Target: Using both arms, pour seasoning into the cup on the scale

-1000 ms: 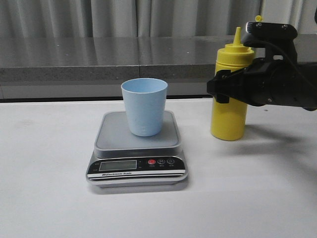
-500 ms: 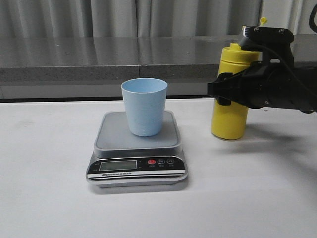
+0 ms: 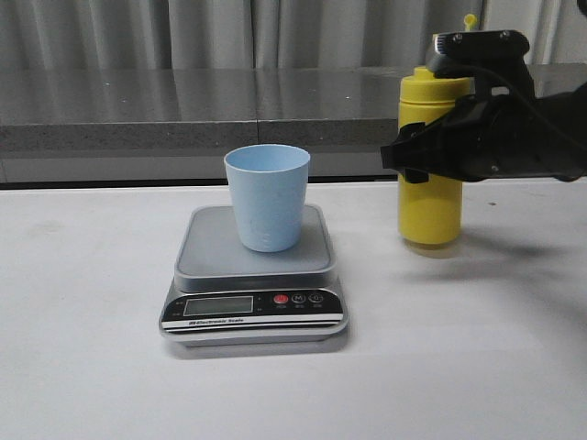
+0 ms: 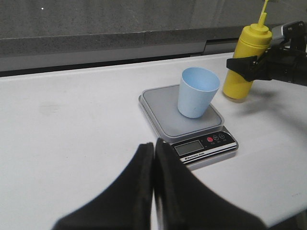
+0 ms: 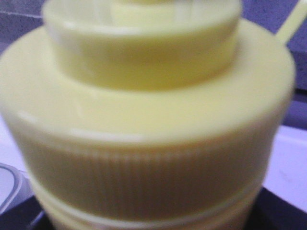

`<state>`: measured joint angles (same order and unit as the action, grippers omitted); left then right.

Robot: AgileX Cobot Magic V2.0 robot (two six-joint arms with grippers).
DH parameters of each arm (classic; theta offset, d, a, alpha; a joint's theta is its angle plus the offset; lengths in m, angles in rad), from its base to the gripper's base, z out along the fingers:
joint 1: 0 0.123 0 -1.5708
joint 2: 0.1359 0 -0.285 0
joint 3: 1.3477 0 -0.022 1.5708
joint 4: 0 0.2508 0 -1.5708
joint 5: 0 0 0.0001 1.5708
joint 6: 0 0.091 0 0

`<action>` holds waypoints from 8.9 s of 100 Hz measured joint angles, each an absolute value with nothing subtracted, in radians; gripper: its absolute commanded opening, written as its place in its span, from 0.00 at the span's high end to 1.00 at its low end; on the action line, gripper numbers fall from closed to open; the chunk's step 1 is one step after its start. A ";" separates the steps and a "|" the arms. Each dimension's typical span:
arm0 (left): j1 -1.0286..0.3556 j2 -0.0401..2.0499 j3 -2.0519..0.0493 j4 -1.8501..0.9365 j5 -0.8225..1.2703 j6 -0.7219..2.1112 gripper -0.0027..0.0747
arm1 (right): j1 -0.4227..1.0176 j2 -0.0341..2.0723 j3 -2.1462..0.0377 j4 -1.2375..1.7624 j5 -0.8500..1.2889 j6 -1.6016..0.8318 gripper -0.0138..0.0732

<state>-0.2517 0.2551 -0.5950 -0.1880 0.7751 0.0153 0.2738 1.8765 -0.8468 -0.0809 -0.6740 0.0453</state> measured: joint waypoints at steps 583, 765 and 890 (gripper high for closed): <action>-0.252 0.255 -0.595 -0.188 0.775 0.015 0.99 | 0.170 1.872 -0.719 -0.381 -0.923 0.274 0.64; -0.252 0.255 -0.595 -0.188 0.775 0.015 0.99 | 0.170 1.498 -0.365 -0.290 -1.006 0.280 0.44; -0.252 0.255 -0.595 -0.188 0.775 0.015 0.99 | 0.170 0.506 -0.272 -0.085 -0.052 0.251 0.91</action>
<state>-0.2517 0.2551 -0.5950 -0.1880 0.7751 0.0153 0.1697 0.5057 -0.2715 -0.0854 -0.0518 0.2511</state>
